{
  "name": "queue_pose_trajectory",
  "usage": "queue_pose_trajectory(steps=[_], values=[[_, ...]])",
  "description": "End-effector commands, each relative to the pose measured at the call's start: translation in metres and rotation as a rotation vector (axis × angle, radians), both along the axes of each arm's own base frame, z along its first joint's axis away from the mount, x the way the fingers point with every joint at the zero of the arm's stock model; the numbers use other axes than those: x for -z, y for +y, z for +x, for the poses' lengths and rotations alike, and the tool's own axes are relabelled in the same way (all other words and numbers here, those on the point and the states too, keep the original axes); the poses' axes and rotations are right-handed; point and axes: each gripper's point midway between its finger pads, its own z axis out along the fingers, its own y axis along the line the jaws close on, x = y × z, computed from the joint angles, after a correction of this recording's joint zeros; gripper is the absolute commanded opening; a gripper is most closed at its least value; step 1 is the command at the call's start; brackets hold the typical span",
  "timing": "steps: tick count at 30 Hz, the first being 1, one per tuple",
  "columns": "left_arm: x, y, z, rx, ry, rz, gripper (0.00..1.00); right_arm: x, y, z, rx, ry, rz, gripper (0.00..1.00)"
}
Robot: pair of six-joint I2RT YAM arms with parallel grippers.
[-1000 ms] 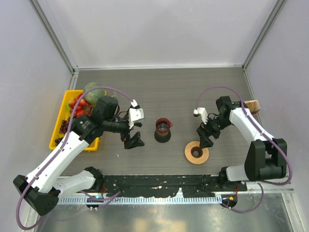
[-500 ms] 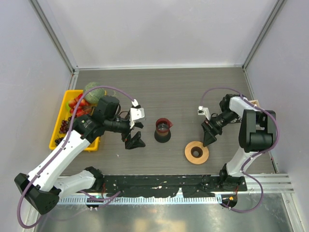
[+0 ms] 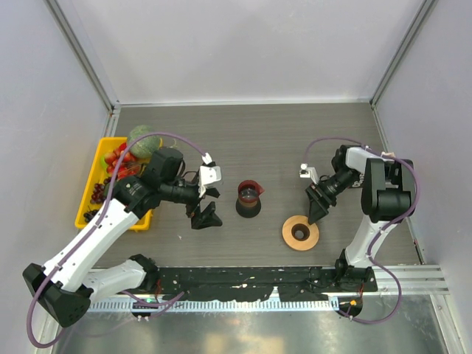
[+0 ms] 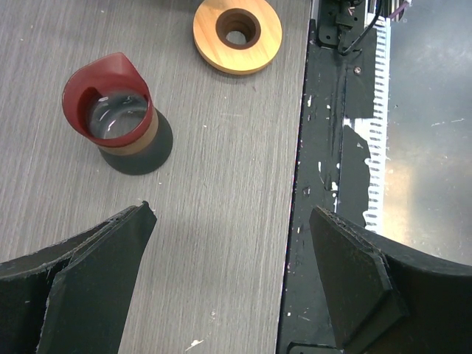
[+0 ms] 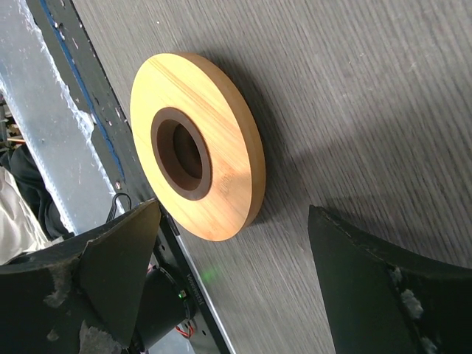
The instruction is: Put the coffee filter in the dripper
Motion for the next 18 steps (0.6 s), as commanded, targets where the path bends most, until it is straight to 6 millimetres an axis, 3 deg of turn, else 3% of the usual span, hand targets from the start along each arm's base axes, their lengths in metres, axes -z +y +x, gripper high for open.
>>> queue_pose_trajectory(steps=[1,9,15,18], values=[[-0.005,-0.005,0.001,0.015,-0.018,-0.04,0.99,-0.001,0.011,-0.004,-0.011,0.011,0.035,0.86],[-0.001,-0.004,0.0,0.019,-0.012,-0.036,0.99,-0.002,0.018,-0.01,-0.024,0.058,0.063,0.65],[-0.001,-0.006,0.001,0.024,-0.014,-0.036,0.99,-0.012,0.021,-0.011,-0.037,0.032,0.09,0.44],[-0.001,-0.007,0.003,0.021,-0.013,-0.037,0.99,-0.016,0.021,-0.011,-0.042,0.019,0.093,0.38]])
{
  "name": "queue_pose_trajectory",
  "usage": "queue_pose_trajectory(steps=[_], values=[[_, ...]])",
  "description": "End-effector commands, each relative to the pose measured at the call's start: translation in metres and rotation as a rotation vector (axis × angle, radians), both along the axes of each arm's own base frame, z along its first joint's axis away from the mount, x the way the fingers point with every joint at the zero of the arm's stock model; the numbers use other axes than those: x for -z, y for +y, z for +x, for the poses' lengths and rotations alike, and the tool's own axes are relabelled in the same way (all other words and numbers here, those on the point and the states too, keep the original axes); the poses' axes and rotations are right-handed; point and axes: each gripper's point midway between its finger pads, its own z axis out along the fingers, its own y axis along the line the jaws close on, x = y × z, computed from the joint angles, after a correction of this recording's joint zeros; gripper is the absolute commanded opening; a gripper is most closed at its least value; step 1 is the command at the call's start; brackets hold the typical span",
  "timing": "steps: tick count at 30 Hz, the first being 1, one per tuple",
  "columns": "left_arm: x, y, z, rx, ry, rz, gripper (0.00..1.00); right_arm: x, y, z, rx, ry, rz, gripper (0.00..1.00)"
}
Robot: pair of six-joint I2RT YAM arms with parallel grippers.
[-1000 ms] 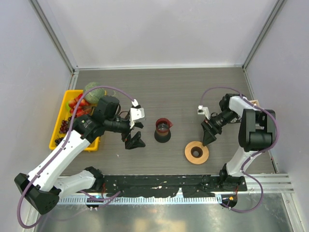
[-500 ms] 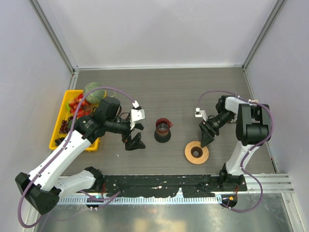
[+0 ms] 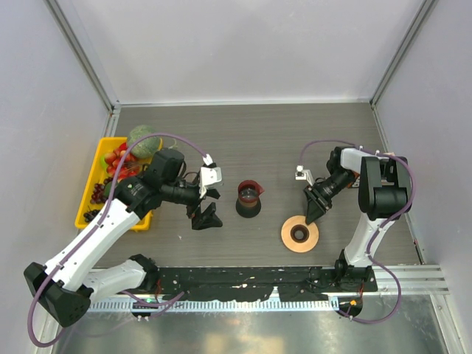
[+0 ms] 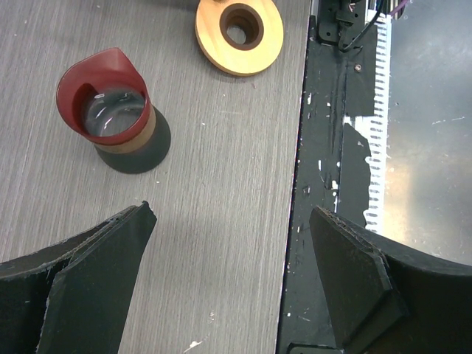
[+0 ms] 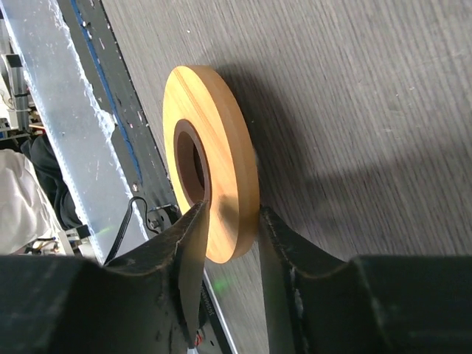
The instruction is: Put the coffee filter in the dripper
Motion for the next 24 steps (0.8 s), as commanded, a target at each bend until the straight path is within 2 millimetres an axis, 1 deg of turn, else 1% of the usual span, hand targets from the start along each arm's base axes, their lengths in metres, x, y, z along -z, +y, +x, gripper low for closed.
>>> queue_pose_trajectory(steps=[1,3,4,7,8,9,10,11,13,16,17,20,21,24], values=[[-0.009,-0.007,0.004,0.019,-0.023,-0.043,0.99,-0.02,0.005,-0.002,-0.01,-0.031,0.043,0.34],[-0.009,-0.007,0.004,0.02,-0.022,-0.043,0.99,-0.023,0.006,-0.004,-0.015,-0.036,0.047,0.29],[-0.009,-0.007,0.004,0.019,-0.02,-0.043,0.99,-0.024,0.006,-0.005,-0.017,-0.037,0.047,0.29],[-0.008,-0.007,0.003,0.02,-0.02,-0.041,0.99,-0.029,0.006,-0.006,-0.019,-0.053,0.047,0.17],[-0.008,-0.006,0.003,0.018,-0.019,-0.04,0.99,-0.03,0.005,-0.006,-0.019,-0.052,0.045,0.15],[-0.009,-0.006,0.003,0.017,-0.019,-0.042,1.0,-0.033,0.006,-0.005,-0.018,-0.063,0.046,0.08],[-0.009,-0.005,0.002,0.015,-0.021,-0.043,0.99,-0.037,0.006,-0.004,-0.016,-0.065,0.047,0.06],[-0.009,-0.005,0.001,0.014,-0.019,-0.043,0.99,-0.041,0.007,-0.003,-0.014,-0.073,0.057,0.05],[-0.009,-0.002,0.001,0.004,-0.022,-0.042,0.99,-0.055,0.012,-0.001,-0.005,-0.091,0.09,0.05],[-0.01,0.003,0.0,-0.012,-0.03,-0.048,0.99,-0.085,0.022,-0.008,0.001,-0.091,0.164,0.05],[-0.011,0.005,-0.001,-0.016,-0.03,-0.045,0.99,-0.09,0.024,-0.009,0.013,-0.089,0.174,0.05],[-0.012,0.009,-0.001,-0.034,-0.03,-0.053,0.99,-0.105,0.027,-0.01,0.025,-0.155,0.188,0.05],[-0.015,0.01,-0.001,-0.043,-0.031,-0.062,0.99,-0.108,0.028,-0.011,0.038,-0.157,0.189,0.05],[-0.023,0.013,0.002,-0.078,-0.028,-0.094,0.99,-0.129,0.036,-0.012,0.059,-0.222,0.219,0.05]])
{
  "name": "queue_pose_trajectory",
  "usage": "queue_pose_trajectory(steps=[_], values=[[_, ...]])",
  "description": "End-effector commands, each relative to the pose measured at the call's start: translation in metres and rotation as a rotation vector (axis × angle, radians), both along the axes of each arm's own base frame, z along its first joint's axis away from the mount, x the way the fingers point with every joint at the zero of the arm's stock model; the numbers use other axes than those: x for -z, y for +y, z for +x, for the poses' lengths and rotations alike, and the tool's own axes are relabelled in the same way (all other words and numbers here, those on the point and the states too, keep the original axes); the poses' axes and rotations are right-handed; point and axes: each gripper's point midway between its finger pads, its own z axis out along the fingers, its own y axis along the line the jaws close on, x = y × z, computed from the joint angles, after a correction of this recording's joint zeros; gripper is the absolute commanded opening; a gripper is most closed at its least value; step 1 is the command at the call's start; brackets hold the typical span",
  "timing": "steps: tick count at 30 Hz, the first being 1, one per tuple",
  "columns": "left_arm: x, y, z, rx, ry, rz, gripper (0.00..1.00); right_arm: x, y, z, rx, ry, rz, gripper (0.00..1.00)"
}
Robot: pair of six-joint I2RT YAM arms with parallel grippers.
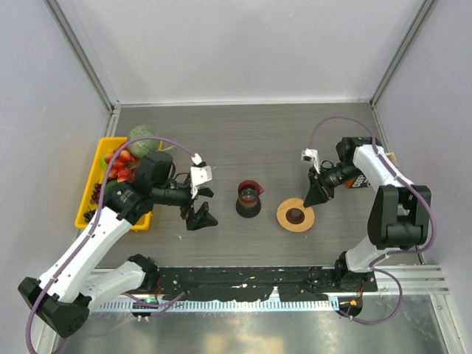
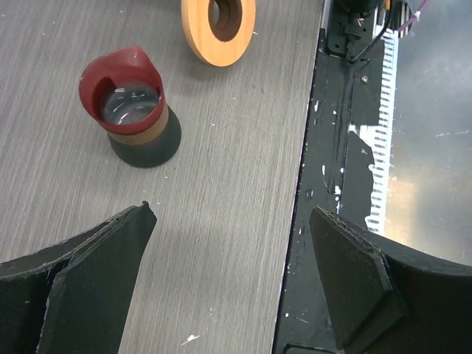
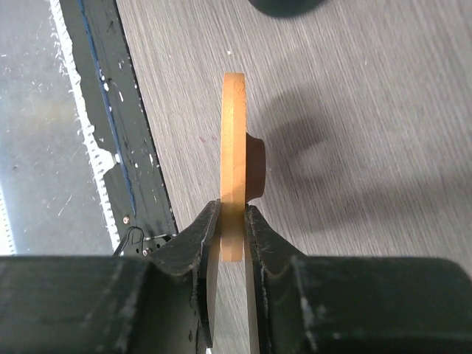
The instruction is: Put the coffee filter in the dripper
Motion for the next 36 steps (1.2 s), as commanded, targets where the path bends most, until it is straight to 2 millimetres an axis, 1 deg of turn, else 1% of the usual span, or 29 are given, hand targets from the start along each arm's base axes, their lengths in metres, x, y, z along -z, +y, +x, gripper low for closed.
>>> queue_pose_trajectory(steps=[1,2,3,6,8,9,10,11,13,16,18,19,20,22,23,24,27,32,33,36], values=[[-0.018,0.002,0.002,-0.035,-0.004,-0.075,0.99,-0.061,0.019,-0.039,0.034,0.09,0.099,0.05],[-0.021,0.003,0.002,-0.041,0.0,-0.085,0.99,-0.07,0.02,-0.039,0.041,0.052,0.108,0.05],[-0.024,0.003,0.001,-0.045,-0.004,-0.097,0.99,-0.079,0.027,-0.045,0.017,0.02,0.113,0.05],[-0.029,0.003,0.001,-0.065,0.004,-0.12,0.99,-0.1,0.036,-0.05,0.026,-0.02,0.146,0.05],[-0.036,0.002,0.003,-0.085,0.008,-0.152,0.99,-0.115,0.04,-0.052,0.026,-0.063,0.166,0.05],[-0.04,0.001,0.004,-0.092,0.015,-0.17,0.99,-0.127,0.042,-0.052,0.025,-0.103,0.179,0.05],[-0.044,0.001,0.006,-0.107,0.025,-0.196,0.99,-0.135,0.046,-0.055,0.03,-0.106,0.202,0.05],[-0.053,-0.001,0.01,-0.119,0.016,-0.238,0.99,-0.148,0.049,-0.057,0.019,-0.148,0.22,0.05],[-0.063,-0.005,0.009,-0.125,0.086,-0.312,0.98,-0.171,0.058,-0.062,0.011,-0.172,0.277,0.05],[-0.075,-0.015,0.004,-0.079,0.163,-0.38,0.93,-0.198,0.073,-0.07,0.002,-0.129,0.388,0.05],[-0.074,-0.02,0.006,-0.07,0.191,-0.395,0.89,-0.21,0.084,-0.07,-0.02,-0.108,0.456,0.05],[-0.07,-0.022,0.011,-0.085,0.188,-0.388,0.88,-0.213,0.089,-0.073,-0.041,-0.085,0.485,0.05],[-0.067,-0.024,0.016,-0.091,0.182,-0.383,0.88,-0.216,0.093,-0.071,-0.046,-0.079,0.505,0.05],[-0.062,-0.029,0.017,-0.069,0.198,-0.386,0.87,-0.217,0.097,-0.065,-0.041,-0.079,0.52,0.05],[-0.061,-0.032,0.018,-0.062,0.21,-0.394,0.86,-0.215,0.098,-0.065,-0.024,-0.041,0.521,0.05],[-0.058,-0.036,0.018,-0.052,0.224,-0.395,0.86,-0.215,0.099,-0.064,-0.029,-0.053,0.53,0.05],[-0.056,-0.049,0.013,-0.002,0.257,-0.396,0.87,-0.215,0.101,-0.065,-0.022,-0.026,0.533,0.05],[-0.056,-0.067,0.007,0.055,0.317,-0.402,0.87,-0.209,0.108,-0.058,-0.024,-0.029,0.525,0.05],[-0.055,-0.07,0.006,0.066,0.329,-0.405,0.86,-0.207,0.108,-0.059,-0.014,-0.005,0.518,0.05],[-0.053,-0.076,-0.003,0.124,0.367,-0.41,0.78,-0.204,0.113,-0.051,-0.005,-0.03,0.513,0.05]])
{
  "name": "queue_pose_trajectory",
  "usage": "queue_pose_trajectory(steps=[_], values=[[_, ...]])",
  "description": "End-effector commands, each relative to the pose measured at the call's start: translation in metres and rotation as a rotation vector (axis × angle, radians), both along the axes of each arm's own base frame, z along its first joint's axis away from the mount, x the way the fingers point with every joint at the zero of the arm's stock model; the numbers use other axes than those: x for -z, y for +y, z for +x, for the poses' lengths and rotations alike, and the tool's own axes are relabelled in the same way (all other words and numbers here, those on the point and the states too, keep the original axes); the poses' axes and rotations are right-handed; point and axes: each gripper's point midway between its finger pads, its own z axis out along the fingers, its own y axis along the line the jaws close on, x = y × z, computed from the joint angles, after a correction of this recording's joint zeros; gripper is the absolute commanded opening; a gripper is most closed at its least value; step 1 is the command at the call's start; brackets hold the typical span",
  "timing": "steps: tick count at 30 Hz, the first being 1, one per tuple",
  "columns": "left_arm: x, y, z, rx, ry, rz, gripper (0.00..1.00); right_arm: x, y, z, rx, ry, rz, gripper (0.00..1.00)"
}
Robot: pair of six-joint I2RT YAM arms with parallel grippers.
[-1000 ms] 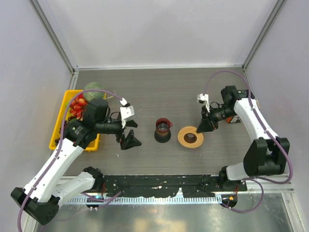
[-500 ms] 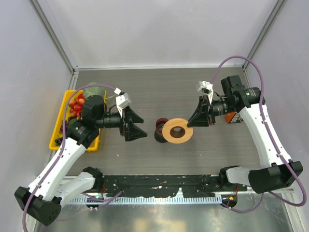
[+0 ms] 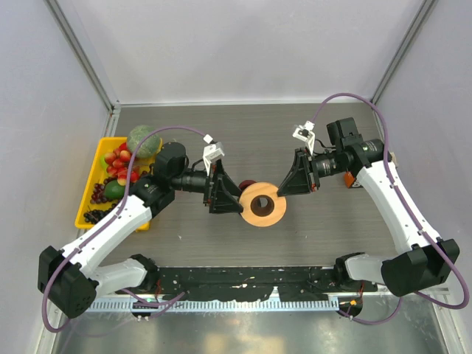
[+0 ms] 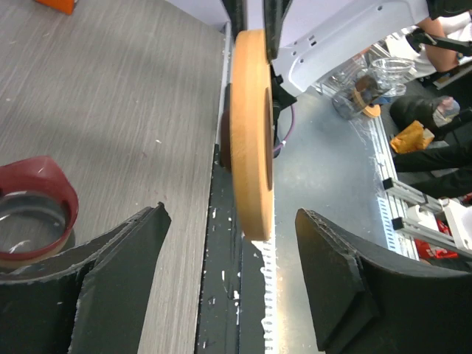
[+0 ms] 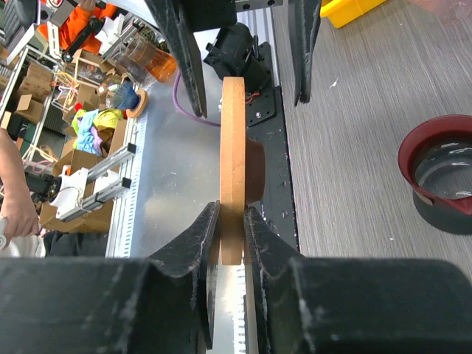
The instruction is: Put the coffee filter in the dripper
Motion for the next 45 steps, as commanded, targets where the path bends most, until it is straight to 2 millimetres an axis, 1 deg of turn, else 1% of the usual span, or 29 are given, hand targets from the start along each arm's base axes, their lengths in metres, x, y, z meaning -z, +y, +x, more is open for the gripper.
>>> queue_pose_trajectory(steps=[1,2,3,4,5,6,7,8,9,10,11,12,13,14,15,16,17,18,19,21,23,27,32,34,38,41,45], values=[[-0.021,-0.011,-0.014,0.103,-0.021,-0.09,0.75,-0.019,0.009,0.005,0.005,-0.054,0.059,0.05],[-0.018,-0.012,-0.014,0.107,-0.011,-0.089,0.72,-0.015,0.011,0.006,0.018,-0.011,0.05,0.05],[-0.016,-0.013,-0.015,0.107,-0.001,-0.088,0.68,-0.02,0.012,0.011,0.025,-0.052,0.064,0.05],[-0.014,-0.013,-0.016,0.109,0.008,-0.087,0.63,-0.018,0.013,0.012,0.036,-0.013,0.061,0.05],[-0.012,-0.013,-0.015,0.108,0.015,-0.088,0.56,-0.022,0.015,0.017,0.038,-0.049,0.081,0.05],[-0.01,-0.014,-0.016,0.11,0.025,-0.085,0.49,-0.019,0.017,0.017,0.051,-0.004,0.074,0.05],[-0.01,-0.014,-0.016,0.114,0.033,-0.087,0.42,-0.02,0.019,0.022,0.057,-0.027,0.085,0.05],[-0.008,-0.014,-0.017,0.12,0.057,-0.088,0.31,-0.016,0.02,0.024,0.069,-0.011,0.078,0.05],[-0.012,-0.015,-0.015,0.127,0.057,-0.112,0.2,-0.014,0.02,0.028,0.074,-0.012,0.077,0.05],[-0.01,-0.015,-0.015,0.125,0.098,-0.118,0.08,-0.011,0.021,0.03,0.081,-0.013,0.071,0.06],[-0.008,-0.015,-0.011,0.114,0.125,-0.125,0.0,-0.009,0.021,0.033,0.087,-0.015,0.067,0.19],[-0.003,-0.014,-0.007,0.103,0.165,-0.125,0.0,-0.005,0.02,0.037,0.109,-0.022,0.052,0.29],[0.0,-0.012,-0.002,0.09,0.201,-0.131,0.0,0.001,0.02,0.044,0.146,-0.037,0.029,0.53],[0.001,-0.01,0.002,0.08,0.221,-0.143,0.0,0.004,0.02,0.047,0.166,-0.041,0.017,0.61],[0.004,-0.008,0.009,0.063,0.264,-0.148,0.0,0.009,0.018,0.054,0.215,-0.066,-0.006,0.72],[0.006,-0.005,0.015,0.048,0.294,-0.153,0.0,0.01,0.016,0.058,0.238,-0.087,-0.015,0.76],[0.008,-0.004,0.022,0.029,0.337,-0.151,0.0,0.015,0.014,0.066,0.288,-0.113,-0.036,0.83],[0.01,-0.003,0.028,0.013,0.371,-0.147,0.0,0.017,0.013,0.07,0.317,-0.121,-0.044,0.84],[0.013,-0.002,0.033,0.007,0.398,-0.144,0.0,0.022,0.01,0.079,0.371,-0.144,-0.069,0.88],[0.018,-0.002,0.043,-0.019,0.468,-0.137,0.0,0.028,0.005,0.09,0.432,-0.169,-0.094,0.9],[0.025,-0.004,0.05,-0.025,0.514,-0.124,0.0,0.031,0.003,0.098,0.461,-0.193,-0.114,0.9],[0.04,-0.009,0.06,-0.034,0.6,-0.081,0.0,0.032,-0.003,0.107,0.508,-0.229,-0.144,0.91],[0.052,-0.008,0.07,-0.053,0.64,-0.066,0.0,0.036,-0.008,0.107,0.511,-0.24,-0.177,0.92],[0.056,-0.007,0.076,-0.064,0.647,-0.063,0.0,0.035,-0.008,0.106,0.509,-0.244,-0.176,0.93],[0.07,-0.006,0.082,-0.081,0.677,-0.038,0.02,0.035,-0.007,0.106,0.507,-0.239,-0.173,0.94],[0.074,-0.004,0.084,-0.09,0.681,-0.033,0.02,0.035,-0.007,0.106,0.506,-0.233,-0.177,0.94],[0.078,0.0,0.091,-0.104,0.688,-0.035,0.04,0.036,-0.006,0.105,0.496,-0.225,-0.177,0.94]])
